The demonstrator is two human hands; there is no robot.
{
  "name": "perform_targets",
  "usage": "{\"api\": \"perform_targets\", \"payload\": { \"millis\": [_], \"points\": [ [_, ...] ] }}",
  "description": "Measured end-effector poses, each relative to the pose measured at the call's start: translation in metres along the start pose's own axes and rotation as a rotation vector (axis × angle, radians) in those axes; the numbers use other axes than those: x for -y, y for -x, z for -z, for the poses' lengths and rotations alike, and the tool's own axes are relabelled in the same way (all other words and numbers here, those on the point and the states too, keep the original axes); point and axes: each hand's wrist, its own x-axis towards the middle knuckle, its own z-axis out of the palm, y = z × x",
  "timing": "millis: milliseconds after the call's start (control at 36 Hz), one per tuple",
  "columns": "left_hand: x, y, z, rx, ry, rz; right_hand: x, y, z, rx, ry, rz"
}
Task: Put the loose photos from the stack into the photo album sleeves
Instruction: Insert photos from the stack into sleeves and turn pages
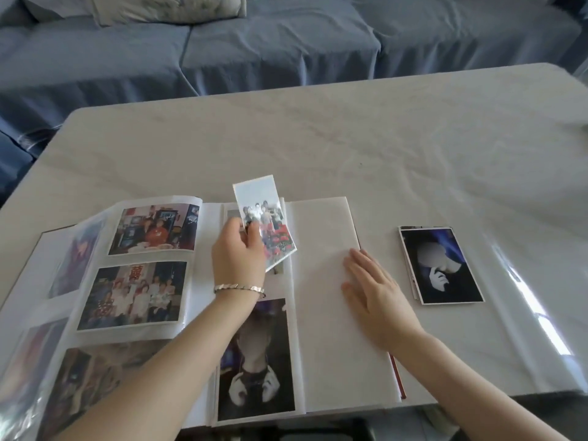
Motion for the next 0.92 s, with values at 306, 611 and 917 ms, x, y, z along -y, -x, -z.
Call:
{"api": "perform_targets", "payload": {
  "millis": [306,611,917],
  "points": [
    [-0.002,-0.006,-0.004,0.027,-0.102,-0.193,-0.001,0.003,-0.008,-0.048,0.023,0.033],
    [0.002,-0.011,-0.015,0.282,-0.197,0.033,-0.001,0.004,-0.009,-0.07,0.015,0.039],
    [0.0,-0.015,-0.015,0.317,-0.179,0.069,-0.005,0.009,-0.009,-0.111,-0.017,0.064]
  ]
}}
